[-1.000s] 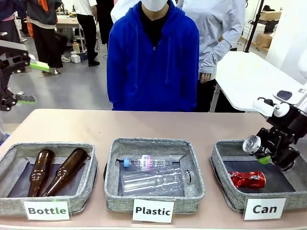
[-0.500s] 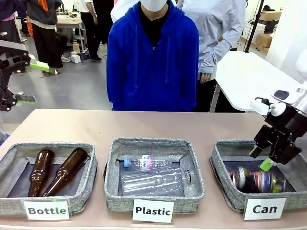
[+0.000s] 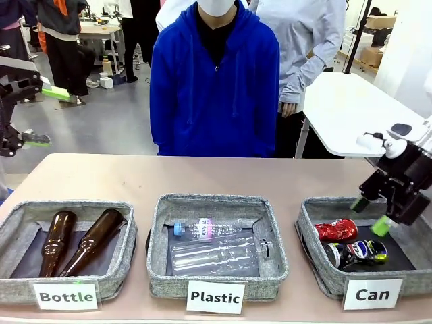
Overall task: Sort the can waste into the basket.
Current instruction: Pick up the can waste from the table and place it in the right Fabric basket.
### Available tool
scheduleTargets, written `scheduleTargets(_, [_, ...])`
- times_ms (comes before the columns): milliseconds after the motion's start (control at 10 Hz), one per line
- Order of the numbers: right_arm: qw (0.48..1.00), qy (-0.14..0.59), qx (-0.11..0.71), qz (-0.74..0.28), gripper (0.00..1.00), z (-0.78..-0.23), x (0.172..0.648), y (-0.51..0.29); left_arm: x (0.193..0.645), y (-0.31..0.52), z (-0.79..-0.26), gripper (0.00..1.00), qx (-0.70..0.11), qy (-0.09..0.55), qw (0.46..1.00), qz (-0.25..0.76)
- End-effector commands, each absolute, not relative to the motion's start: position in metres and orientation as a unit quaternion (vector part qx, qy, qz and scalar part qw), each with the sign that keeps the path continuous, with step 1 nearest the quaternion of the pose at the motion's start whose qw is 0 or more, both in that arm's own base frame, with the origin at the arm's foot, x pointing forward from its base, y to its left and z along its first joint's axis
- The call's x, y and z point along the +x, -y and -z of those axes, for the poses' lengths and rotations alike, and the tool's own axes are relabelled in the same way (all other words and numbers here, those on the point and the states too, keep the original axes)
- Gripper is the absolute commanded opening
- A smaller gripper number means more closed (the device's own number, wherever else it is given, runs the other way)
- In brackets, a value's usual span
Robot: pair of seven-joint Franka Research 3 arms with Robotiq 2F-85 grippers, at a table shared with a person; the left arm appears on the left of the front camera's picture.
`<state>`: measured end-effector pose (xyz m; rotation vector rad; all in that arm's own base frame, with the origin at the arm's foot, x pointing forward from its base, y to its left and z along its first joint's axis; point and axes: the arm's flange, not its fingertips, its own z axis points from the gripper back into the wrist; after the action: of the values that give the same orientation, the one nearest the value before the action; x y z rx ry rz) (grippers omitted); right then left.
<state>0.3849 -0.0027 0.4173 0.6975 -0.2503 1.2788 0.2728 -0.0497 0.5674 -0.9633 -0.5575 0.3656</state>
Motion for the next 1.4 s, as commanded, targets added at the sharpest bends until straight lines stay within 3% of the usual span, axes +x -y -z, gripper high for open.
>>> scheduleTargets(0, [0.705,0.239,0.442,-0.5,1.0,-0.427,0.419,0.014,0.268,0.047,-0.566,1.0,-0.45,0.257,0.836,-0.181])
scheduleTargets(200, [0.64,0.372,0.56,-0.372,1.0,-0.425,0.442,0.016,0.268,0.047,-0.566,1.0,-0.45,0.257,0.836,-0.181])
scheduleTargets(300, [0.647,0.412,0.56,-0.314,1.0,-0.423,0.456,0.021,0.268,0.047,-0.566,1.0,-0.45,0.257,0.836,-0.181])
scheduleTargets(700, [0.647,0.361,0.618,-0.265,1.0,-0.408,0.48,0.017,0.268,0.047,-0.566,1.0,-0.45,0.257,0.836,-0.181])
scheduleTargets(800, [0.65,0.392,0.591,-0.273,1.0,-0.408,0.47,0.026,0.268,0.047,-0.566,1.0,-0.45,0.257,0.836,-0.181])
scheduleTargets(1300, [0.65,0.392,0.591,-0.273,1.0,-0.408,0.47,0.026,0.268,0.047,-0.566,1.0,-0.45,0.257,0.836,-0.181])
